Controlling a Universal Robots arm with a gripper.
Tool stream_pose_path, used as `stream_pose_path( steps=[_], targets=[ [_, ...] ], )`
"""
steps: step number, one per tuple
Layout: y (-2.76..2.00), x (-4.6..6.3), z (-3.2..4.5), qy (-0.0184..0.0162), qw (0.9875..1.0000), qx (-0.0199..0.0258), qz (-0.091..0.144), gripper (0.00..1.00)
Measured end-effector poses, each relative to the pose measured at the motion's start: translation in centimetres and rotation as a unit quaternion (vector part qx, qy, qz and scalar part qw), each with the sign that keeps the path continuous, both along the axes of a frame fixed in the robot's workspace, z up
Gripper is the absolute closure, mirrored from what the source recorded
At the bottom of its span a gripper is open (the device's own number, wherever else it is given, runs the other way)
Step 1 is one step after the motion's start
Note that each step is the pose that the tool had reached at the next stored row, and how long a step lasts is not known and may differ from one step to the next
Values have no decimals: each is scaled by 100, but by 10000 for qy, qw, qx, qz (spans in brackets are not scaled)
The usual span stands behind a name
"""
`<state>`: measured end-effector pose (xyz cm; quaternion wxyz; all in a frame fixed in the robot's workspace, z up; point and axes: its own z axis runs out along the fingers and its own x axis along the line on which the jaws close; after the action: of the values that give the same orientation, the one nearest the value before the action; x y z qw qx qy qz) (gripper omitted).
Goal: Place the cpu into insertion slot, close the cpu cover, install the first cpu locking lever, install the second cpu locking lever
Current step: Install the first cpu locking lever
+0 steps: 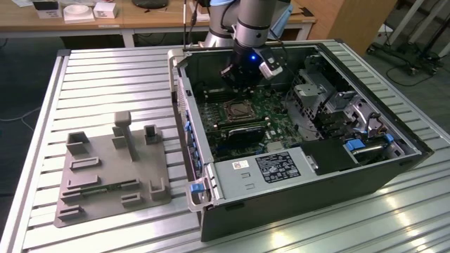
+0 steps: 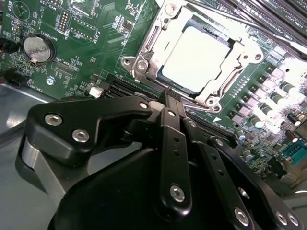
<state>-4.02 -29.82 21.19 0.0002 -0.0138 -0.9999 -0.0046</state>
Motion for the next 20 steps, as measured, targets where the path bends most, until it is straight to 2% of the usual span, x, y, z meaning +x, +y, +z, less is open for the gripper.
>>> stream_pose_path(
  steps=[20],
  targets=[
    [13, 83, -22, 0, 10000, -1, 0, 90]
  ],
)
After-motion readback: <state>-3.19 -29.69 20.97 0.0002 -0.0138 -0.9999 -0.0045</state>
